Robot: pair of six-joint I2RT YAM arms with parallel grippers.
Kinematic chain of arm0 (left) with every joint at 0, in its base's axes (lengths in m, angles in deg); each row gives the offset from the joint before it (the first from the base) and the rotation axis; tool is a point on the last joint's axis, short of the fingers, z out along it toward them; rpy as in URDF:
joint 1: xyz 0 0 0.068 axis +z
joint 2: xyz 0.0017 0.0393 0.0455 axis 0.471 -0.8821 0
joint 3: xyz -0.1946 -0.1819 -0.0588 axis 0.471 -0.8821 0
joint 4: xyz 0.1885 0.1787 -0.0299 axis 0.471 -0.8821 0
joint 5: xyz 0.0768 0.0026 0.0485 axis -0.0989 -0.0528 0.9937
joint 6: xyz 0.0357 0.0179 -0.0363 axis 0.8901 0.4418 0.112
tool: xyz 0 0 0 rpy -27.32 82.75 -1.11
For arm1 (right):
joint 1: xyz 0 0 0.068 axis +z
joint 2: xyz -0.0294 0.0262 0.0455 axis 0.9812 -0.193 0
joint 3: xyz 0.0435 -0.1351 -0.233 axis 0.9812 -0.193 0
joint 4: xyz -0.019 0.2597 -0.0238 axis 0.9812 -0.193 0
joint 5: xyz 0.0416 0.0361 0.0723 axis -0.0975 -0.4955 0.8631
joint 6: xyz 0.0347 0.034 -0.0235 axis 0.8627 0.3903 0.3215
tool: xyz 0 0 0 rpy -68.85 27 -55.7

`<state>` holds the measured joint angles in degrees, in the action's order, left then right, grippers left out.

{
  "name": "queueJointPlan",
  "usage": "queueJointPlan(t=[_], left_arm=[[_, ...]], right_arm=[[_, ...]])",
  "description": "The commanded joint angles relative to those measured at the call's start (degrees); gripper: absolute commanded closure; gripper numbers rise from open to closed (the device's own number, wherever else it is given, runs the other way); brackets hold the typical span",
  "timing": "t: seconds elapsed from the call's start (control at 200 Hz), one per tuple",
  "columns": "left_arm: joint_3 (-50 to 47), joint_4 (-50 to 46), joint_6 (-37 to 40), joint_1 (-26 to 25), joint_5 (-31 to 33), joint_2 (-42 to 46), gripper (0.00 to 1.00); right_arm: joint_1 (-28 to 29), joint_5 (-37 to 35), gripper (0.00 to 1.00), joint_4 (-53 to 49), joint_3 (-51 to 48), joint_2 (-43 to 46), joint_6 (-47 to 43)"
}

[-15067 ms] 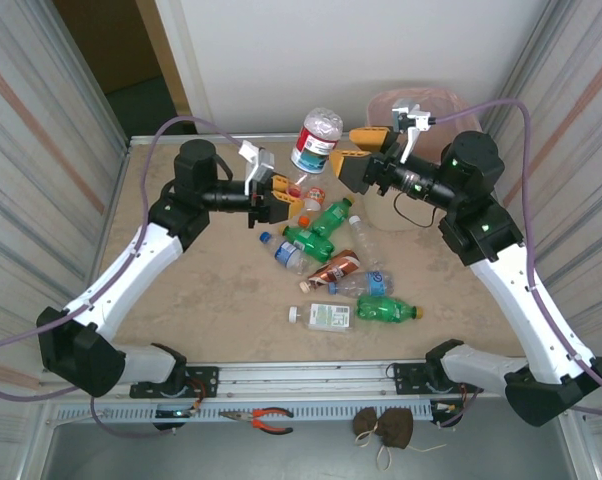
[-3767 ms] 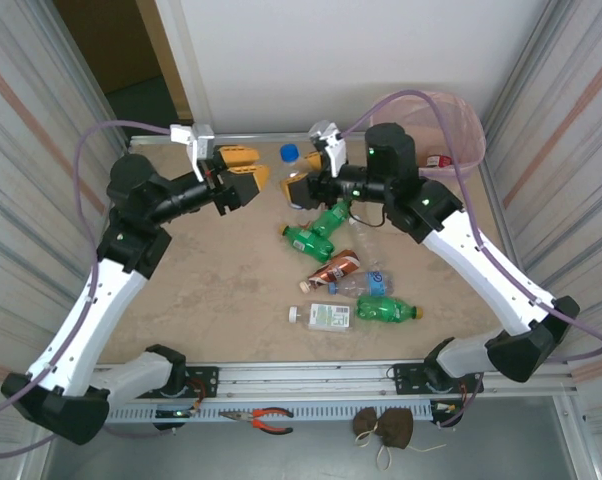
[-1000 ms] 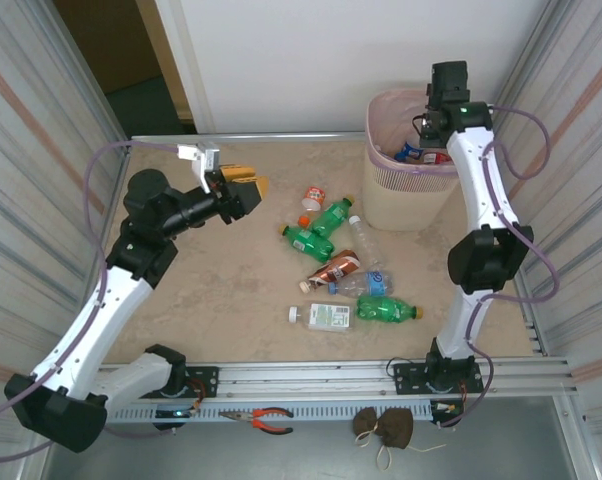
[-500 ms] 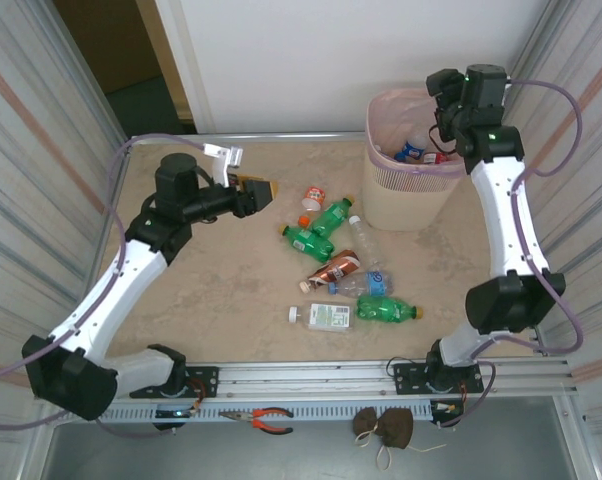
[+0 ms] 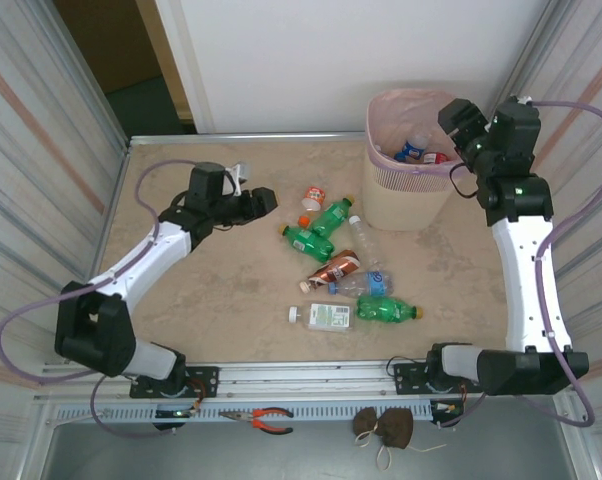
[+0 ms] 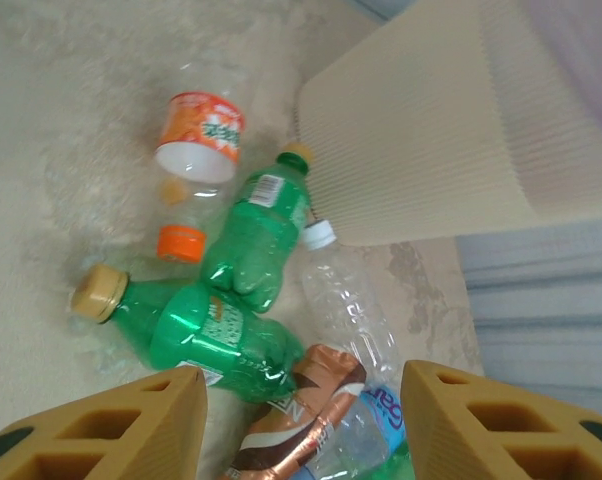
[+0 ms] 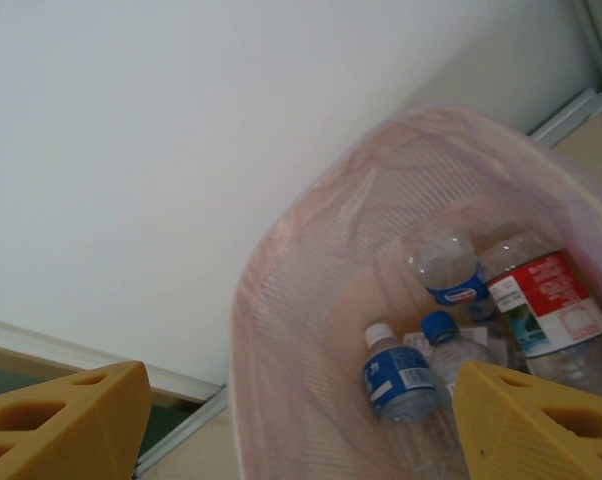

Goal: Put the plastic bottles in the bin

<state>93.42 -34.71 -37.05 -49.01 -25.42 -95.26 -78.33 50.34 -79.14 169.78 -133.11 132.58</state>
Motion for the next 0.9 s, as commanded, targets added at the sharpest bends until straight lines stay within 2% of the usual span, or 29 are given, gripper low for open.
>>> queueJointPlan(t=[0.0, 0.291, 0.461, 0.581, 0.897], left_arm=[[-2.4, 6.9, -9.7, 1.5, -0.4, -3.2, 0.46], [-5.0, 17.7, -21.3, 3.4, -6.0, -15.0, 0.46], [-4.0, 22.1, -24.3, 3.5, -9.6, -21.9, 0.46], [-3.7, 21.4, -24.9, 3.5, -8.5, -24.7, 0.44], [-2.8, 26.2, -28.1, 3.4, -10.7, -29.7, 0.42]], right_arm=[[-0.6, -0.2, 0.22, -0.8, -2.0, 1.9, -2.6], [-1.1, 0.1, 0.22, -1.8, -3.9, 3.4, -2.6], [-1.2, -0.1, 0.22, -2.1, -3.8, 4.1, -2.8], [-1.2, -0.2, 0.22, -2.4, -3.4, 4.5, -3.2], [-1.6, -0.8, 0.23, -3.1, -3.1, 5.6, -3.4]])
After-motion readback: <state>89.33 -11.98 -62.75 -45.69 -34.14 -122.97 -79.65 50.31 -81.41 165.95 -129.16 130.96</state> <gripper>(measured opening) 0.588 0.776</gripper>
